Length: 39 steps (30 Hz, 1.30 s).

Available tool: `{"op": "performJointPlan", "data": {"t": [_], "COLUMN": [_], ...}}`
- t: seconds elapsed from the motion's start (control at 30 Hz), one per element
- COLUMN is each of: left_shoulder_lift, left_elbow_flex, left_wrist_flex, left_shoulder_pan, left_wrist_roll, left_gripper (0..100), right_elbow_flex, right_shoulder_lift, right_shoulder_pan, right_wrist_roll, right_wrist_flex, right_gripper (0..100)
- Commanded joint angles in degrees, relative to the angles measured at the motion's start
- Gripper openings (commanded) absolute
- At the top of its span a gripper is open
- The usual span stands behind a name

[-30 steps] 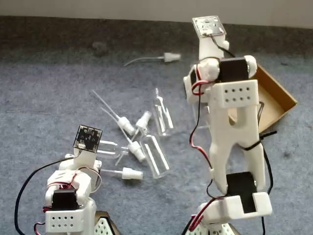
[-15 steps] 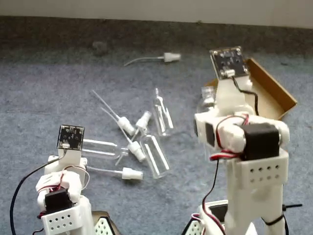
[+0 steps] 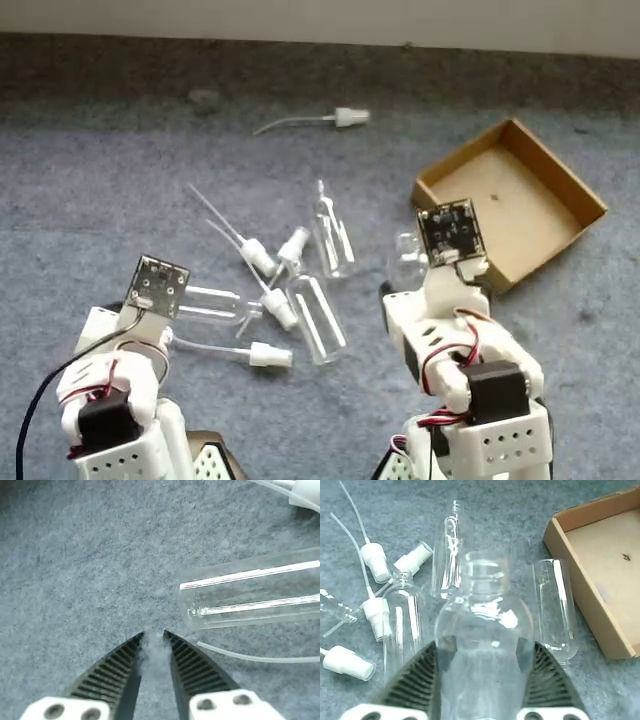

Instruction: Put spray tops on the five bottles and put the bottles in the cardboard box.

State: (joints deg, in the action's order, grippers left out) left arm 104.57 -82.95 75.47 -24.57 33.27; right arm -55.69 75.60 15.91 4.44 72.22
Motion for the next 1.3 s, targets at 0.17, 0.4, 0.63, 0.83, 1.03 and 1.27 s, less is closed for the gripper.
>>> {"op": "performJointPlan", "data": {"t": [0.17,0.4,0.63,0.83,1.03,1.27], "left_shoulder_lift": [-0.22,-0.22,-0.22,-0.22,-0.22,-4.7], "left_elbow_flex": [11.12,11.65,11.65,11.65,13.23,18.59], "left_wrist_flex": [5.45,6.86,10.37,10.37,10.46,10.46], "left_shoulder_pan": [-0.66,-0.66,-0.66,-0.66,-0.66,-0.66], "left_wrist_roll": [9.41,16.53,24.7,25.93,25.85,25.85], "left_gripper": [1,1,1,1,1,1], "right_elbow_flex": [-11.38,-19.3,-24.48,-28.79,-31.25,-31.34], "right_shoulder_lift": [5.93,6.02,6.02,6.02,6.02,6.02], "right_shoulder_pan": [0.57,0.4,0.4,0.31,0.31,0.31], "right_wrist_roll": [0.44,0.44,0.35,0.35,0.35,0.35], "right_wrist_flex": [-11.91,-19.82,-26.42,-31.78,-34.77,-34.51], "right_gripper": [7.4,7.4,7.4,7.4,7.4,7.4]}}
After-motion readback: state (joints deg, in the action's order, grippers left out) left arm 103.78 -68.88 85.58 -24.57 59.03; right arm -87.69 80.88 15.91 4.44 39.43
